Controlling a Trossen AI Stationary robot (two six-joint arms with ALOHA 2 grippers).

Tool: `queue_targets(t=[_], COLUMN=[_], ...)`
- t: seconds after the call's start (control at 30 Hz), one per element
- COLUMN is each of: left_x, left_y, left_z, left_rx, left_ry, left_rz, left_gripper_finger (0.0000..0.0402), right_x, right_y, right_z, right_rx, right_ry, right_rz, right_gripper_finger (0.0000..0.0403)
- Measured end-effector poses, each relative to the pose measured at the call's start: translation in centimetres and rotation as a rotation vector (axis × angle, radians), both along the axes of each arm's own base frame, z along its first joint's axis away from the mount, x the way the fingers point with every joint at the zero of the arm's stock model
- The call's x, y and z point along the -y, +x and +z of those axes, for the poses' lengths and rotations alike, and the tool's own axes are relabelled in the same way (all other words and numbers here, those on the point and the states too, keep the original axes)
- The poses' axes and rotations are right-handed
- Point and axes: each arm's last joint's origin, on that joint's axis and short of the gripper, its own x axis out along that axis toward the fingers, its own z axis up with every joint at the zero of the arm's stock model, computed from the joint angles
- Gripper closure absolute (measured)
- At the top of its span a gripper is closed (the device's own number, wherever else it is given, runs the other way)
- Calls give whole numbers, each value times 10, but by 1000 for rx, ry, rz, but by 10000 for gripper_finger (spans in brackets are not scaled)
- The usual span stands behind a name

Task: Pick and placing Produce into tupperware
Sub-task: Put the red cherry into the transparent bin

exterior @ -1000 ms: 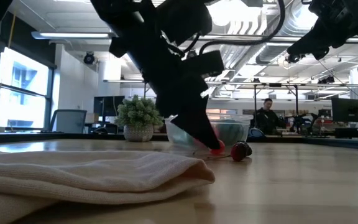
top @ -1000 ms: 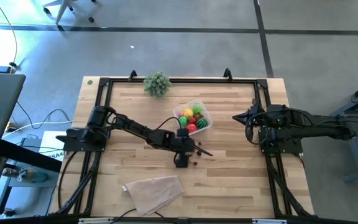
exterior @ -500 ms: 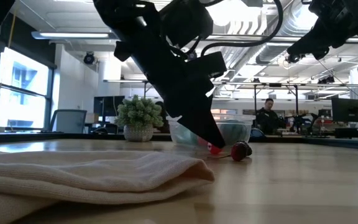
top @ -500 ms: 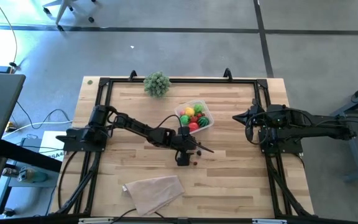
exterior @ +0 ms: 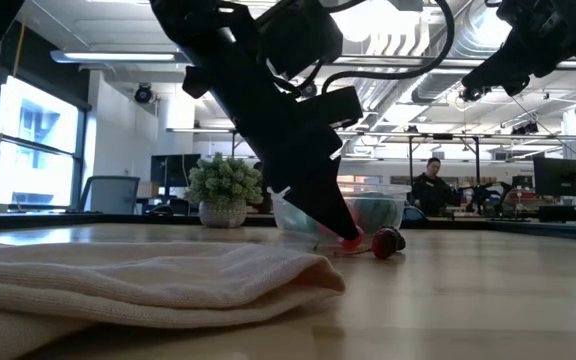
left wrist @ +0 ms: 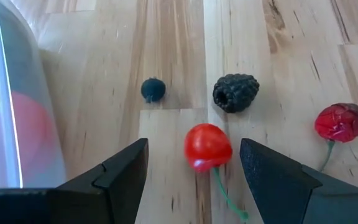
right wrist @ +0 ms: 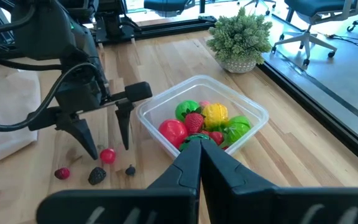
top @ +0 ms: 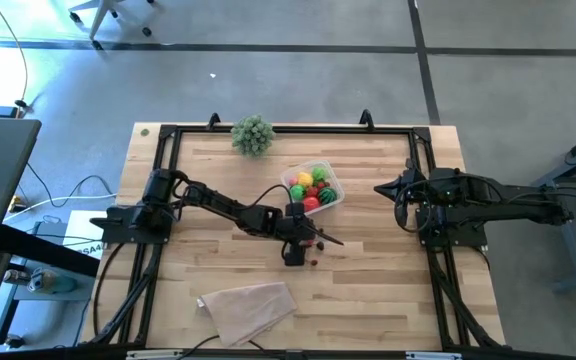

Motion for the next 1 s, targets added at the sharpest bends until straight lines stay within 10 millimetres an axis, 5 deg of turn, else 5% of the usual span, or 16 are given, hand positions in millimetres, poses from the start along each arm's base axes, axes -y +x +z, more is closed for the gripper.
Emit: queue_targets(t=[0.7, 1.0], left_x=[2, 2], left_y=[3, 2], left_z=[-11, -11], left_rx=[-3, -7], left_ry=[-25, -26], left_rz=[-11, -13], left_gripper_finger=[160, 225], right_x=[0, 0], right_y=[0, 0], right_z=[0, 0], right_rx=[0, 0], right_ry=[0, 0], right_rz=[0, 0], right_gripper_finger=[402, 402])
